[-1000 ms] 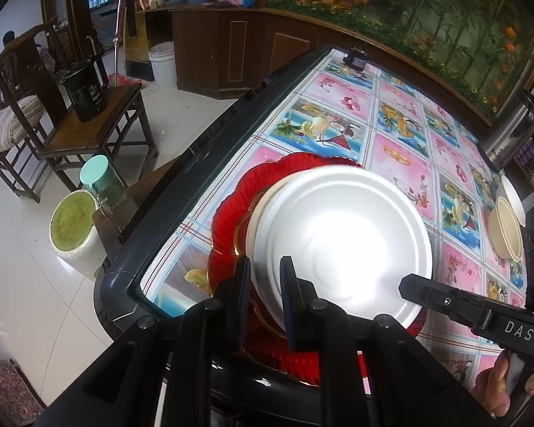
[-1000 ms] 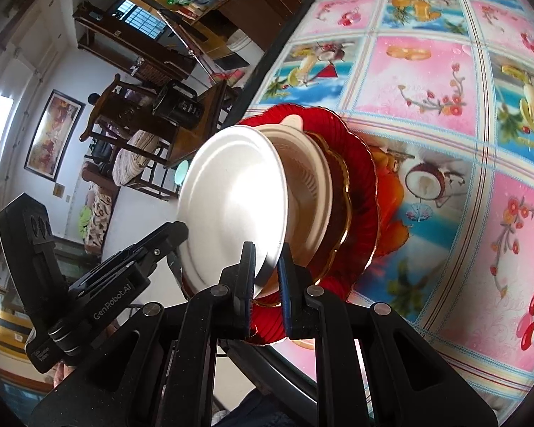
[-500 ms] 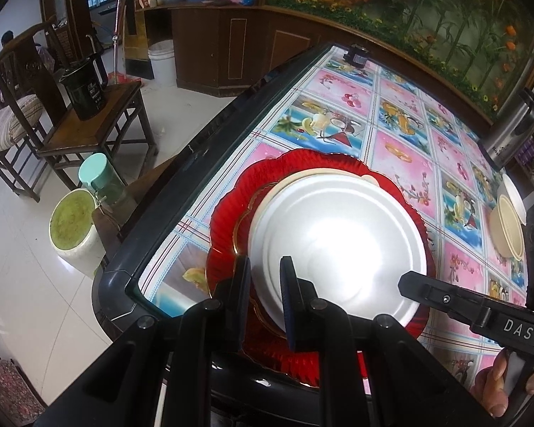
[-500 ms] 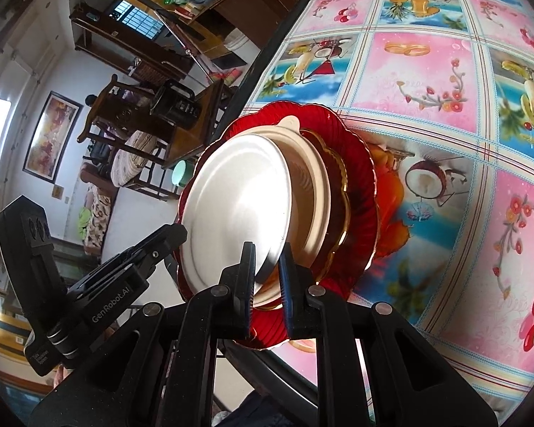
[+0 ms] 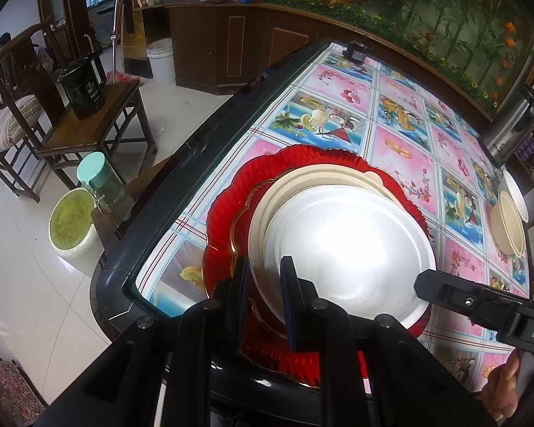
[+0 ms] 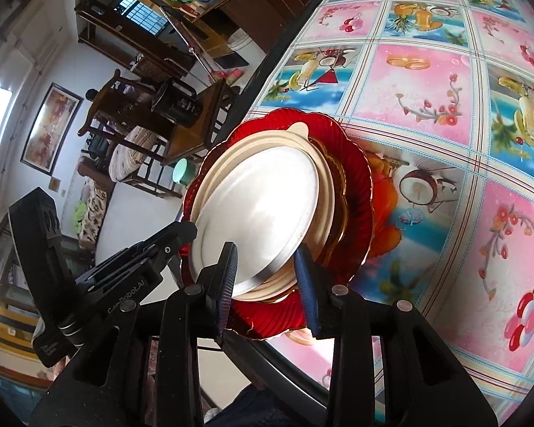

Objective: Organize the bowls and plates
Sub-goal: 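Lower both white plates onto the beige bowls on the red stack, then open both tools and release the white plates on the stack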

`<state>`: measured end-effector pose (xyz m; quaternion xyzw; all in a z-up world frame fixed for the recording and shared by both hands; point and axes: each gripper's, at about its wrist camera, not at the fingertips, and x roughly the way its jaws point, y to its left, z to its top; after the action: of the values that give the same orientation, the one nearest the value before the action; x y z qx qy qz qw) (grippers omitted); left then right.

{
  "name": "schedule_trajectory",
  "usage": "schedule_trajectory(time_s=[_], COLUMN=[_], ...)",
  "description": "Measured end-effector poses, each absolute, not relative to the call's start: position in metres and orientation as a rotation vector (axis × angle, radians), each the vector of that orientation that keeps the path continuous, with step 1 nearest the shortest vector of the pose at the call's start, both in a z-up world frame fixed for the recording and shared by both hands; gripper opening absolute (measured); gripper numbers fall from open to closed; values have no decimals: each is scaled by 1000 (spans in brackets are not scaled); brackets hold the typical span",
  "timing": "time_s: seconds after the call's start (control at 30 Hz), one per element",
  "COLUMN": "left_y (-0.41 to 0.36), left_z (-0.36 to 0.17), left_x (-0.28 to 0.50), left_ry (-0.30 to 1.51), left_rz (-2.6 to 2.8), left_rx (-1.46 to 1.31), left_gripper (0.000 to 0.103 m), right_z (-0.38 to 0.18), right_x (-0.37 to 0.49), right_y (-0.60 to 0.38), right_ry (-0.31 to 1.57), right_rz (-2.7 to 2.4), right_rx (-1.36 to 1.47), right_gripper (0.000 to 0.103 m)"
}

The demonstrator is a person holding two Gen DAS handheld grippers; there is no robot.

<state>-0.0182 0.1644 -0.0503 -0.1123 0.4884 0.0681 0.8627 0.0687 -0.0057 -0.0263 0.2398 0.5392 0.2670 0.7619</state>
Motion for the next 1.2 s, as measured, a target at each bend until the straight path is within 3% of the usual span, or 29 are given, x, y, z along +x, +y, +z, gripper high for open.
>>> schedule_trajectory(time_s=[0.57,0.8,1.2], left_y=[174,174,173], left_z=[-54,-54,-55], left_x=[-17,-16,-15], left_ry=[1029,1029,1038], left_rz=[158,161,156], left_rx=[-257,-256,-250], left_gripper=[16,16,17], right_z=[-21,-11,-31], right_x=[66,62,69], right_y=[-24,-30,-19], right_ry=[1179,1095,1160], right_rz=[638,729,732], right_rx=[580,655,681], right_gripper=[33,33,33])
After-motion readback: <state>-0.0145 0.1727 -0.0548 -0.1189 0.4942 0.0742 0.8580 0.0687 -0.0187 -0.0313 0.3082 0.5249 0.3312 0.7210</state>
